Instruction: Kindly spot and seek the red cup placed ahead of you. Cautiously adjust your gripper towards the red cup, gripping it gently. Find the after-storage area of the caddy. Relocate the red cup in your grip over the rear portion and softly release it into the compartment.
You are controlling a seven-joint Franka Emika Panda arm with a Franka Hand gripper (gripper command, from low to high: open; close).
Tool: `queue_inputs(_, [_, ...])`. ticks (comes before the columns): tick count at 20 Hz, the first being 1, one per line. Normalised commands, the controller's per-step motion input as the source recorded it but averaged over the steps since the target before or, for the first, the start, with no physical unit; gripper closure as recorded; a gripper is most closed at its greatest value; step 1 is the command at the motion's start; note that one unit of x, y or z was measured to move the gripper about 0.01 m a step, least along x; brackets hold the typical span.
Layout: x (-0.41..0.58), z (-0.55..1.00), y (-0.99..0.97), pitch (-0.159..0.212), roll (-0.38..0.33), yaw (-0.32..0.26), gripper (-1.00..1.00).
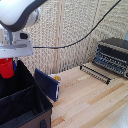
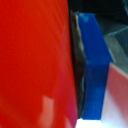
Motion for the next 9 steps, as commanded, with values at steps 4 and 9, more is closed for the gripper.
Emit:
queue_inputs(4, [0.137,-0.12,0.01,-0.039,-0.099,0.085,-1.0])
queue_inputs(9, [0.194,0.01,-0.13,-0.063,-0.087,0.047,-1.0])
